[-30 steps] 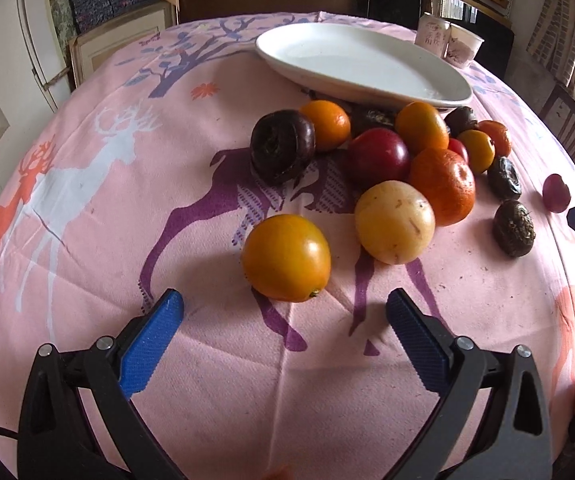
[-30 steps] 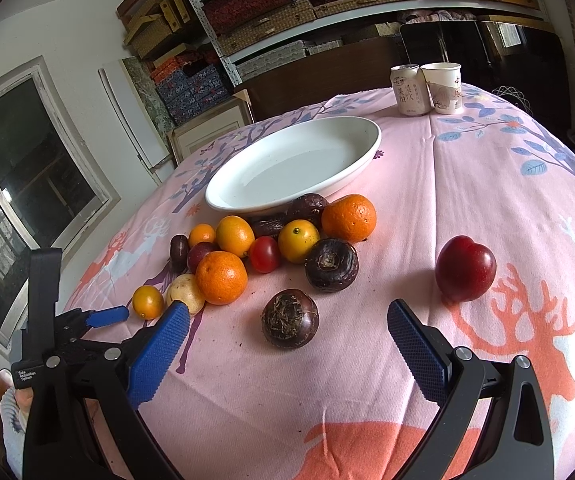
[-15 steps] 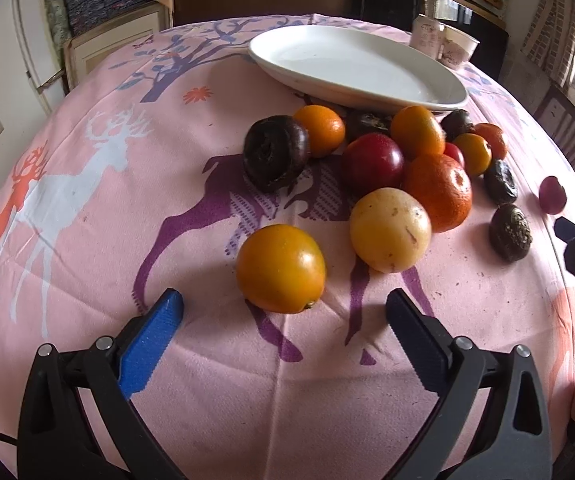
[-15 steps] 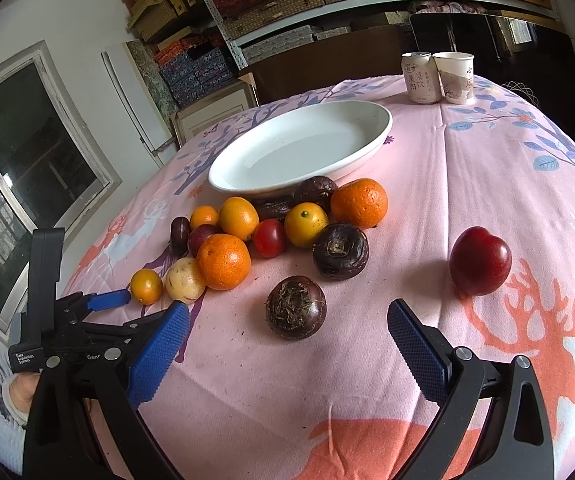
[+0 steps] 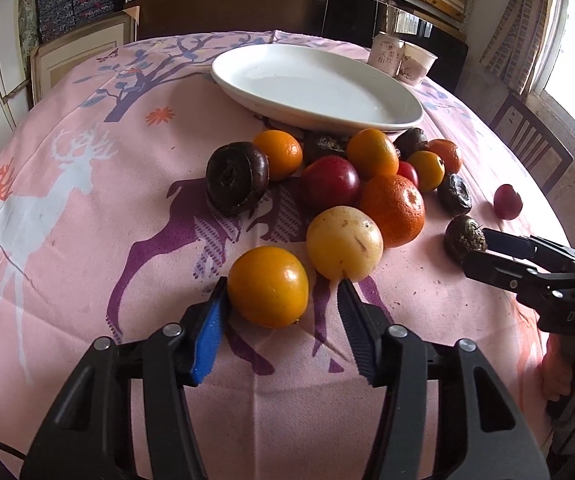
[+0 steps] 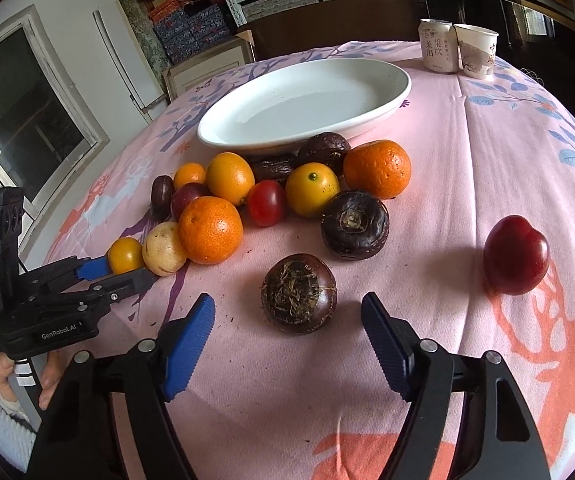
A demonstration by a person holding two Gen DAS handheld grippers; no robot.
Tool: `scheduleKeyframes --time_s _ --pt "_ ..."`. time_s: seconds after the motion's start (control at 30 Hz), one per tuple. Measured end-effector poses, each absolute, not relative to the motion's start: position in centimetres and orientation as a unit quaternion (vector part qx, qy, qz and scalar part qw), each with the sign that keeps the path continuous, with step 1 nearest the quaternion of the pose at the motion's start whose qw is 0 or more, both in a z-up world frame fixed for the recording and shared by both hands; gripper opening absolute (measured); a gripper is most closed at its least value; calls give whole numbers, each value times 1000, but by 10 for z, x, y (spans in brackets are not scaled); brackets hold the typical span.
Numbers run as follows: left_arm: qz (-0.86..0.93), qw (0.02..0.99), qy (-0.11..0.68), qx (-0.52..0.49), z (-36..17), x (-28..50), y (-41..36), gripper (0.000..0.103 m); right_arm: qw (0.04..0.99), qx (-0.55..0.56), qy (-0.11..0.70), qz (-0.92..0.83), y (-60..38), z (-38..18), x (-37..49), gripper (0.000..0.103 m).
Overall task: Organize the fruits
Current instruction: 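Grasp a small orange with the left gripper while the right grasps a dark passion fruit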
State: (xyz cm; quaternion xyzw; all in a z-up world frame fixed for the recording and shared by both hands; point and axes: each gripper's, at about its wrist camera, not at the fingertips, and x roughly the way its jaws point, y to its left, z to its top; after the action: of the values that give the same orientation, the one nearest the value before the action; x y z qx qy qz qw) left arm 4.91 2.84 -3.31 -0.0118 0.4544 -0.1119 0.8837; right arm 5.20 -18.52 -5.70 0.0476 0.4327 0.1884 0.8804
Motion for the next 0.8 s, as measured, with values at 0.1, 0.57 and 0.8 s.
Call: scheduleKeyframes --time_s 0.1,0.57,0.8 --pt "-117 883 454 -18 -33 51 30 41 880 34 438 183 -181 -58 59 48" --pt "-112 912 393 -37 12 46 42 36 898 40 389 200 -189 -36 48 41" --pt "-103 927 361 -15 51 105 13 36 923 47 340 172 -190 13 95 41"
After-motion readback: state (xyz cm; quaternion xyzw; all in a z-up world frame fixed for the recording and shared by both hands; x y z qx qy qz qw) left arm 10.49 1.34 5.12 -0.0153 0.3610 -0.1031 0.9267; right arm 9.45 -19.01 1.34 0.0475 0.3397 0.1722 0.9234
